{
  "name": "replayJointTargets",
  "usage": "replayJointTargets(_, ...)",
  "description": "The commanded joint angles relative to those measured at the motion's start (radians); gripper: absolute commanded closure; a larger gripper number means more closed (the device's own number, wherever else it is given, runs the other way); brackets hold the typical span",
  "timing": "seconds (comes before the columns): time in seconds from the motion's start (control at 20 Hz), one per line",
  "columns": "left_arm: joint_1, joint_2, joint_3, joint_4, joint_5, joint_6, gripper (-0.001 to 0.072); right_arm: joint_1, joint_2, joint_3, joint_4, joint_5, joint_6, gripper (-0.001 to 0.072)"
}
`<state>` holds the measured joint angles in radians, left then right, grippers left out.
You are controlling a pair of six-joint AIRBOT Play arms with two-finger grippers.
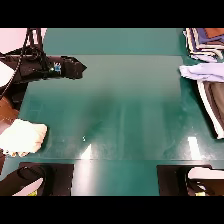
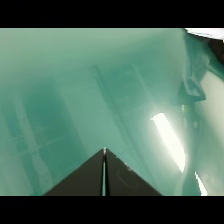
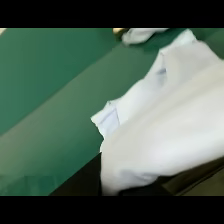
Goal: Fold the shirts.
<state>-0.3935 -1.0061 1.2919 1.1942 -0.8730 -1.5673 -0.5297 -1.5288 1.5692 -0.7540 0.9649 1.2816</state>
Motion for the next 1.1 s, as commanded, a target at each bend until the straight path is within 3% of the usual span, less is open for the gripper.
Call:
replayJointTargets(0.0, -0.002, -0.001, 0.000, -0.001, 0.006, -0.007, 0.0682, -0.043, 0.002, 0.094, 0.002, 0.014, -0.002, 0.0692)
replayJointTargets(0.25, -0.002, 0.000, 0.000, -0.001, -0.008, -0.007, 0.0681, -0.068, 0.004, 0.325, -0.006, 0.163, 0.006, 0.0691)
replayJointTargets(0.45, -0.002, 0.000, 0.000, -0.001, -0.010, -0.004, 0.0682, -0.142, 0.021, 0.389, -0.014, 0.336, 0.021, 0.0692)
replayJointTargets(0.9, -0.002, 0.000, 0.000, 0.000, -0.011, -0.003, 0.0681, -0.391, 0.275, -0.118, -0.311, 0.432, 0.038, 0.0664)
replayJointTargets(1.05, -0.002, 0.000, 0.000, 0.000, -0.011, -0.003, 0.0682, -0.467, 0.321, -0.284, -0.348, 0.426, 0.038, 0.0143)
